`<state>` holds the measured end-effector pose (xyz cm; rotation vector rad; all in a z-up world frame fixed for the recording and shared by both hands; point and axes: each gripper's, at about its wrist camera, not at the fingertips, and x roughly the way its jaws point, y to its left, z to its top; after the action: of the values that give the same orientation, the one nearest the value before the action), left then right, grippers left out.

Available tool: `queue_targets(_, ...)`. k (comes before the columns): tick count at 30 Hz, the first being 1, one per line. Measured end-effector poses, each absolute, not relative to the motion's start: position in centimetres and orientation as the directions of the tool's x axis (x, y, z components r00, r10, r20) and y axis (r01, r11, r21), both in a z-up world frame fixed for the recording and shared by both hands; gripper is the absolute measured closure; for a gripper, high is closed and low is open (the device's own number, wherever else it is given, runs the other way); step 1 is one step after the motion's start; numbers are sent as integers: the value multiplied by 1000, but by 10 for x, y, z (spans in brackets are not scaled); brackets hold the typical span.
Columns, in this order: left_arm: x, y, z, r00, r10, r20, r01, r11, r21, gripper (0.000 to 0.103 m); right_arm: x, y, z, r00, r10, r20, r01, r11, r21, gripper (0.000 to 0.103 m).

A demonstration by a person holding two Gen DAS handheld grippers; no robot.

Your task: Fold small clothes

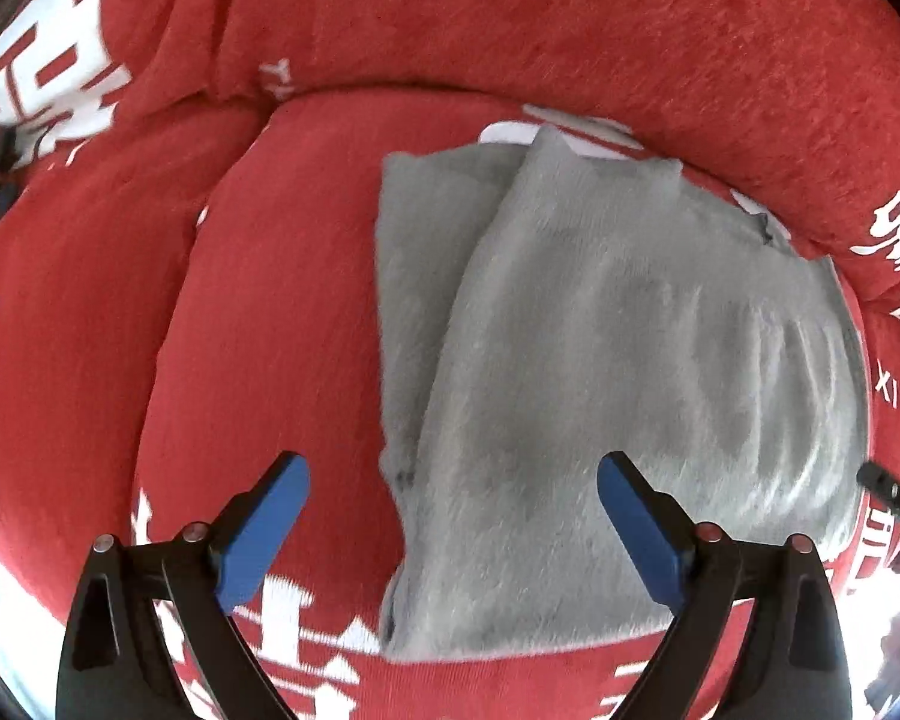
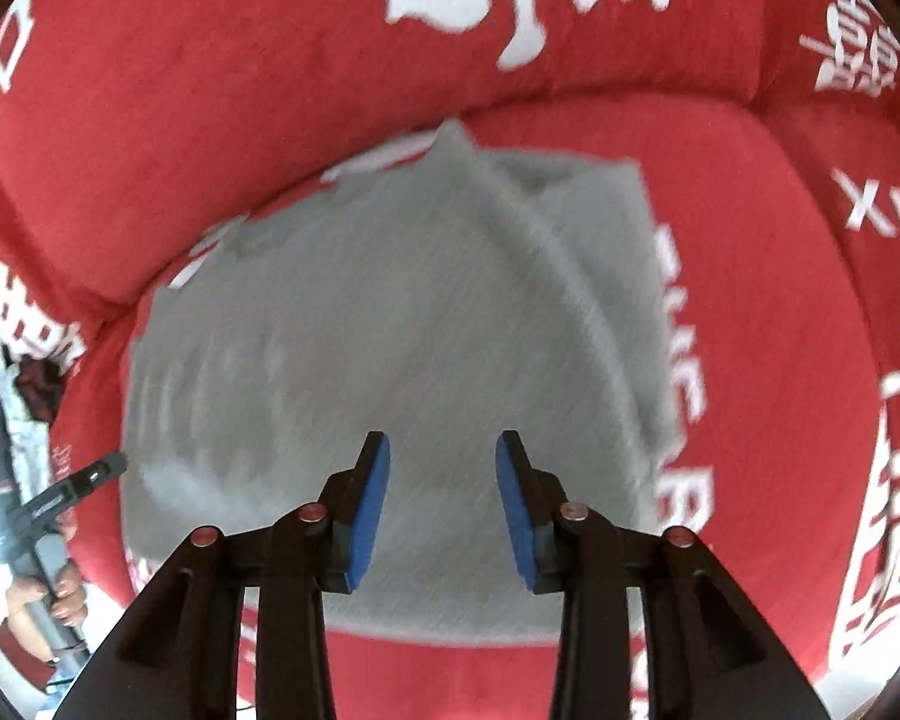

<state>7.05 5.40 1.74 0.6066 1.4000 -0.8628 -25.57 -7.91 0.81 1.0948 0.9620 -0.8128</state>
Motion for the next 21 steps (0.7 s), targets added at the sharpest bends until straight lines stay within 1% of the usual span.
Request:
queue_targets(3,77,71,17,-91,-163,-982,761,625,-174,6,-264,-53,5,431,-8,-902,882,214,419,52)
queue_targets(6,83,95,1,-168,-151,-974,657,719,-225,6,-285,-34,-6,454,25,-891,885,105,454,52)
queue_targets(8,83,108,-8,-221,-157,-963,604,753,-261,7,-308,-24,-18,451,23,-892,893,-5,451,52)
queue_targets(11,77,123,-19,-289,-186,-939,532,785,-319,7,-339,-19,-33,457,-23,-889,874,-174,454,52)
queue_targets(14,75,126,-26,-300,-227,-927,472,809,-350,7,-361,-24,-46,510,-118,-852,790,-328,518,52)
queue_targets(15,76,125,-24,-286,-239,-928,460,815,-352,10,-364,-27,-49,533,-146,-834,753,-368,546,51)
queue_targets(16,77,124,-22,-259,-249,-933,451,823,-345,19,-365,-28,-50,545,-149,-825,737,-384,556,52)
queue_targets(17,78,122,-19,-233,-241,-942,452,831,-325,47,-363,-31,-50,543,-137,-828,741,-387,550,68)
queue_targets(18,80,120,-18,-217,-222,-951,463,834,-301,74,-358,-35,-48,534,-112,-838,762,-364,535,91)
queue_targets(20,81,118,-12,-218,-242,-945,468,824,-319,83,-350,-41,-38,510,-96,-855,804,-298,514,91)
queue_targets(21,79,118,-6,-199,-242,-950,493,813,-310,84,-346,-42,-31,502,-93,-860,823,-255,508,92)
